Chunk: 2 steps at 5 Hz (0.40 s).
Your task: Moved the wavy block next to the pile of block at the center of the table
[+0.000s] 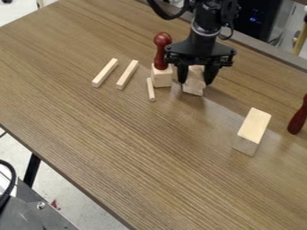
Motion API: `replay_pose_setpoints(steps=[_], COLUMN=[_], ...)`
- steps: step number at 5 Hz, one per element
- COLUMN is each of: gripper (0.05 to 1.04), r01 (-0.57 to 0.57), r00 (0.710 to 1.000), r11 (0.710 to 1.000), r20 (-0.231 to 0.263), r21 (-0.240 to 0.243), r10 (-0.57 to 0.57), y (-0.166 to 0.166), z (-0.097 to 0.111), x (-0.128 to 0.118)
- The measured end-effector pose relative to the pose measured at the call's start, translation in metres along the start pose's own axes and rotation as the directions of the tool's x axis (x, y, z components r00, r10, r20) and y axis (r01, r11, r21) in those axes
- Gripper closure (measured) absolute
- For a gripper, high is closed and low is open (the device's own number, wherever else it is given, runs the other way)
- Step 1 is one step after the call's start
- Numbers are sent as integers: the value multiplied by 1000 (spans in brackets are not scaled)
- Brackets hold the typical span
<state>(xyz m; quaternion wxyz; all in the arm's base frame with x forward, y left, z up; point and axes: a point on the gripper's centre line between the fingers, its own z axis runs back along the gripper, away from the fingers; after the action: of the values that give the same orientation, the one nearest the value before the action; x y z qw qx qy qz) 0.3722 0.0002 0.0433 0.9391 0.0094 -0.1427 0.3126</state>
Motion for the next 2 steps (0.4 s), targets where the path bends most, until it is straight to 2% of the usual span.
replay_pose_setpoints(steps=[1, 2], gripper=[142, 84], r01=[-31, -39], r00=[1000, 999], r11=[1000, 999], r20=[-2, 28], r21=[3, -19], r10=[31, 40], y=[1, -3], z=[1, 18], x=[0, 8])
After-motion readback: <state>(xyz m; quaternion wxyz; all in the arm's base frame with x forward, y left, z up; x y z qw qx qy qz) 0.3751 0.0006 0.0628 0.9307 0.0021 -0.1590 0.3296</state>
